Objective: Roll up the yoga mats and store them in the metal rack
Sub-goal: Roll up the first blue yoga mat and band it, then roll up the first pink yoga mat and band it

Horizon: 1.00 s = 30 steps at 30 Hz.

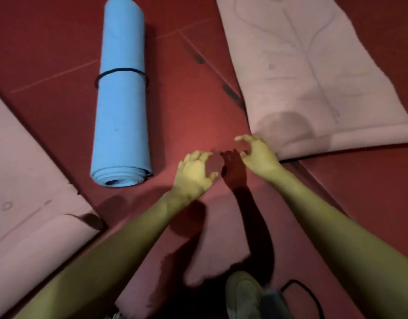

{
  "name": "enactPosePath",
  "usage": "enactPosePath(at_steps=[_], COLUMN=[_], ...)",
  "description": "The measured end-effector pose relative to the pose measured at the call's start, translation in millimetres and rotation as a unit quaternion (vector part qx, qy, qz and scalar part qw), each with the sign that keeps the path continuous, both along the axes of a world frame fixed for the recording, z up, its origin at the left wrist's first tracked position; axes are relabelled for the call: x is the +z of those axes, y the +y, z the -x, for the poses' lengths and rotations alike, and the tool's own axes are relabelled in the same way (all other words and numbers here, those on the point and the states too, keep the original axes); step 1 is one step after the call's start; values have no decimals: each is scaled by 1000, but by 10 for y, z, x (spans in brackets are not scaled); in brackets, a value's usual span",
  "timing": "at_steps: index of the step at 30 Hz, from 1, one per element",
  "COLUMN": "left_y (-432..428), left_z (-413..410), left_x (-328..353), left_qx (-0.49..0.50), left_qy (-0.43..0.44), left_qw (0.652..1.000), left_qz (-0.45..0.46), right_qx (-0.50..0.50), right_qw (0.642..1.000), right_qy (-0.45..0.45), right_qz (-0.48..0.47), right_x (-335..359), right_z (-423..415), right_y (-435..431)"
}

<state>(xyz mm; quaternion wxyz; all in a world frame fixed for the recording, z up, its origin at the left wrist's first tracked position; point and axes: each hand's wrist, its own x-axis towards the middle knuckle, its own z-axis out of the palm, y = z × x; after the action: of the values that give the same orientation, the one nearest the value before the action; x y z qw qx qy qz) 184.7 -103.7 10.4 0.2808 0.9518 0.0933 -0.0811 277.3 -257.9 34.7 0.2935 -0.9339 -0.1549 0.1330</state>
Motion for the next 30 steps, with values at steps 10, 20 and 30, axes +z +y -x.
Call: enactPosePath(at_steps=[10, 20, 30], left_y=[-1298, -1284, 295], left_z=[-649, -734, 57], left_x=[-36, -62, -211], left_qx=[0, -54, -17], left_qy=[-36, -82, -109], left_qw=[994, 995, 971], left_qz=[99, -19, -212], right_qx=[-116, -104, -71], right_qw=[985, 986, 976], right_qy=[-96, -126, -183], right_qz=[-85, -43, 98], right_x=[-102, -183, -225], right_z=[65, -85, 36], right_y=[-1347, -1547, -1079])
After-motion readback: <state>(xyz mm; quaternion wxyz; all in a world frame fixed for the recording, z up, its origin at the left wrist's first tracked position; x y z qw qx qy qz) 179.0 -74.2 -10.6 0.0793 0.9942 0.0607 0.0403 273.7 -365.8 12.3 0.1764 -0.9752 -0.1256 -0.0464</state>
